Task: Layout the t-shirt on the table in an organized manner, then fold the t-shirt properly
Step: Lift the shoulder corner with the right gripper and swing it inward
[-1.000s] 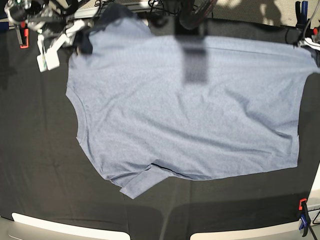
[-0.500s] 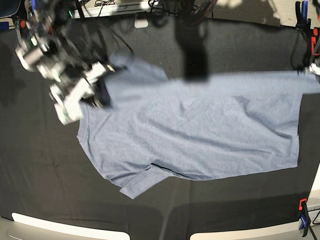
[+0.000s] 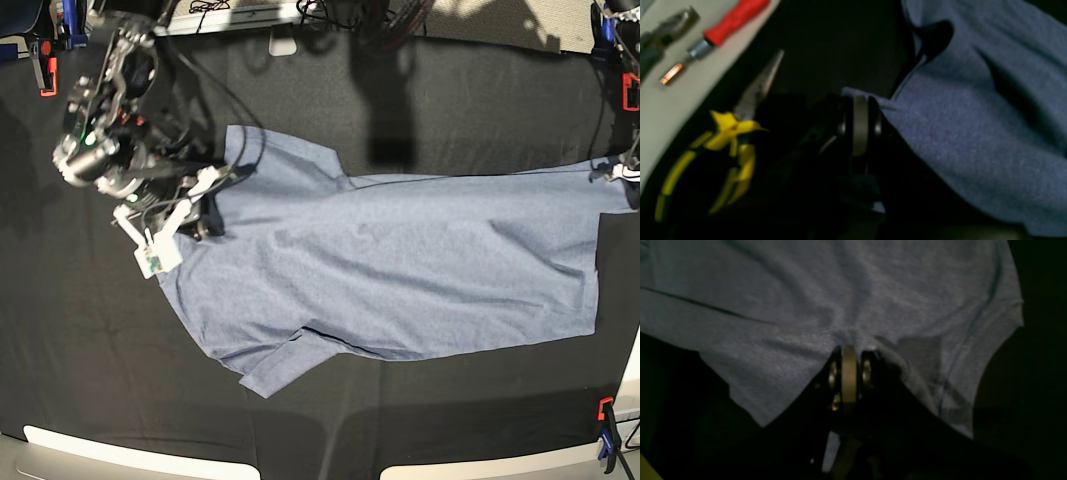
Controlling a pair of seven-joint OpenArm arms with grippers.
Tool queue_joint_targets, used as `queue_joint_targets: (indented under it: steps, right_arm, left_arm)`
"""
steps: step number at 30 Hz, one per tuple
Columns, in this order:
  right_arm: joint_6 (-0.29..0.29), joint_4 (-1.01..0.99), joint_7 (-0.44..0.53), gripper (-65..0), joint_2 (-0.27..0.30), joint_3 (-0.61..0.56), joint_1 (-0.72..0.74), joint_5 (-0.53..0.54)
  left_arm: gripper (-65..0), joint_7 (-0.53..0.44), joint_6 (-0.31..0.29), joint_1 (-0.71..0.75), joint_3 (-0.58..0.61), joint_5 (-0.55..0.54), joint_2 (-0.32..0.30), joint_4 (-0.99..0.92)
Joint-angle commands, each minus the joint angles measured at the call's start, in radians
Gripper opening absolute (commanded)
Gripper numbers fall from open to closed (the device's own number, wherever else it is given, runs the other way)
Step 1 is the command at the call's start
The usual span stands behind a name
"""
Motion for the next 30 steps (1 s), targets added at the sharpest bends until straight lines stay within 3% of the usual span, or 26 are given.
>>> queue_joint_targets:
  steps: [1,7,12,16,22,24,26,27,29,30]
  right_arm:
    - [-0.004,-0.002,0.024,-65.0,0.019,0.003,0.025,-0.002]
    - [-0.016,-0.076,0.02,-65.0,0.086,0.003,0.066,-0.029]
    - [-0.016,-0.076,0.002,-65.0,0.092,0.003,0.066,-0.015]
    - [-0.016,-0.076,-0.016,-65.0,0.091,0.003,0.063,-0.001]
    - [-0.016,-0.076,-0.055,-65.0,0.092,0.003,0.063,0.041]
    - [-0.015,-0.076,-0.058,-62.3,0.092,0.003,0.063,0.042]
    - [-0.016,-0.076,-0.064,-54.5,0.093,0.003,0.063,0.042]
    - [-0.015,-0.076,-0.068,-50.5,0.096,0.003,0.064,0.045]
    - [-0.009,-0.076,-0.081,-45.1,0.109,0.003,0.064,0.067]
    - [0.005,-0.074,-0.098,-44.6,0.115,0.003,0.068,0.074]
  left_arm:
    - [-65.0,-0.045,-0.002,-0.013,0.016,-0.009,-0.021,0.01]
    - [-65.0,-0.109,0.005,-0.022,0.139,0.047,-0.021,0.008]
    - [-65.0,-0.131,0.119,-0.049,0.15,0.059,-0.022,0.008]
    - [-65.0,-0.126,0.124,-0.069,0.15,0.06,-0.021,0.007]
    - [-65.0,-0.126,0.125,-0.068,0.15,0.179,-0.021,0.007]
    - [-65.0,-0.119,0.124,-0.068,0.15,0.179,-0.021,0.007]
    - [-65.0,-0.119,0.124,-0.068,0.15,0.18,-0.022,0.007]
    - [-62.5,-0.119,0.124,-0.068,0.15,0.18,-0.022,0.007]
    - [-45.9,-0.115,0.124,-0.068,0.15,0.179,-0.03,0.007]
    - [-40.5,-0.111,0.124,-0.069,0.15,0.179,-0.038,0.007]
